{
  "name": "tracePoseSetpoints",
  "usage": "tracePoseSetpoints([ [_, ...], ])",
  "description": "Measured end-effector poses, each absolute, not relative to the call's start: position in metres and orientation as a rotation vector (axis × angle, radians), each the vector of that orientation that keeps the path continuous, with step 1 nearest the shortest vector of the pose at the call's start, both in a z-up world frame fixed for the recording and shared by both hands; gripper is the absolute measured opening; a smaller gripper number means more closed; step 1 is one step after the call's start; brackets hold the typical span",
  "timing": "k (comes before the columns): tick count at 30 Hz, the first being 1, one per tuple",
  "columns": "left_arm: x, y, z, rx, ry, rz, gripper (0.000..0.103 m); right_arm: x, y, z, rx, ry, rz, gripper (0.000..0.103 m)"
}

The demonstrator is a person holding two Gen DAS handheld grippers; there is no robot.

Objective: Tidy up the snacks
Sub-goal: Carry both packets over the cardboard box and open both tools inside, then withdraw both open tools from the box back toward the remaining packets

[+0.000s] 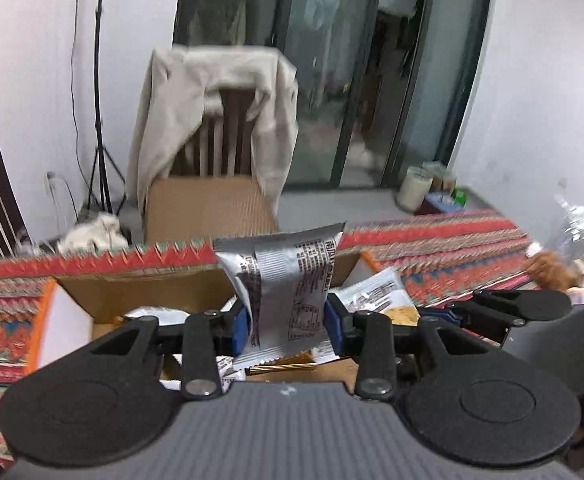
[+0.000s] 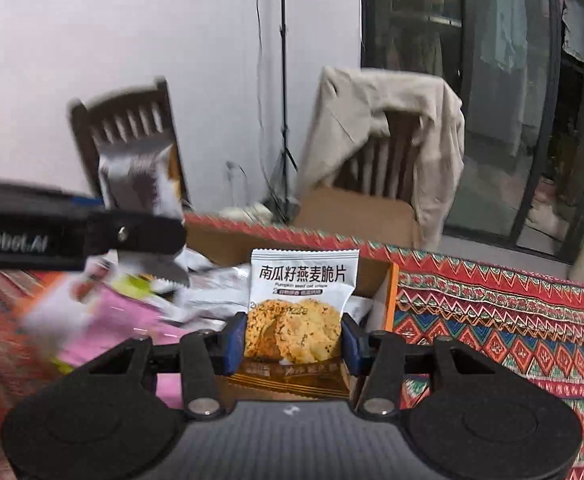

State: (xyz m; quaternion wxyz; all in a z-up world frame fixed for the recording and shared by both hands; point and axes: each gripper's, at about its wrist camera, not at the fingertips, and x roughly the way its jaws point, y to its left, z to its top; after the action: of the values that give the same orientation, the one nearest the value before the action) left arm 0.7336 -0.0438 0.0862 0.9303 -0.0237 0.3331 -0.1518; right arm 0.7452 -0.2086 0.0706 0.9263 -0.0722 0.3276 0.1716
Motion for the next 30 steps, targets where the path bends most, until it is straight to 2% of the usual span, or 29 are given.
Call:
tracePoseSetpoints([
  [6, 0.776, -0.053, 0.042, -0.075, 0.782, -0.334, 0.038, 0.774, -0.182, 0.036, -0.308, 0.680, 0.287, 0.048],
  [9, 0.784, -0.058, 0.031, -0.064, 0.821, -0.338, 0.039, 0.771, -0.175, 0.033, -0.366, 0.657, 0.279, 0.052],
  [10, 0.786, -0.059, 0.026, -0.062, 0.839, -0.339, 0.041, 0.770, -0.176, 0.034, -0.371, 0.649, 0.284, 0.061],
  [12, 0.785, -0.059, 0.023, -0.064, 0.858, -0.334, 0.052, 0.768, -0.180, 0.039, -0.380, 0.643, 0.288, 0.075],
  [13, 0.784, -0.057, 0.023, -0.074, 0.858, -0.328, 0.054, 0.766, -0.183, 0.042, -0.374, 0.642, 0.299, 0.075],
  [15, 0.778, -0.050, 0.029, -0.088, 0.849, -0.318, 0.060, 0.759, -0.192, 0.051, -0.345, 0.637, 0.307, 0.075],
  [21, 0.732, -0.019, 0.072, -0.021, 0.772, -0.296, 0.067, 0.727, -0.219, 0.094, -0.327, 0.576, 0.322, 0.077],
  [25, 0.679, 0.008, 0.104, 0.041, 0.730, -0.267, 0.071, 0.695, -0.237, 0.131, -0.307, 0.542, 0.328, 0.077],
  [30, 0.595, 0.036, 0.145, 0.051, 0.660, -0.264, 0.085, 0.635, -0.257, 0.170, -0.286, 0.490, 0.336, 0.082],
])
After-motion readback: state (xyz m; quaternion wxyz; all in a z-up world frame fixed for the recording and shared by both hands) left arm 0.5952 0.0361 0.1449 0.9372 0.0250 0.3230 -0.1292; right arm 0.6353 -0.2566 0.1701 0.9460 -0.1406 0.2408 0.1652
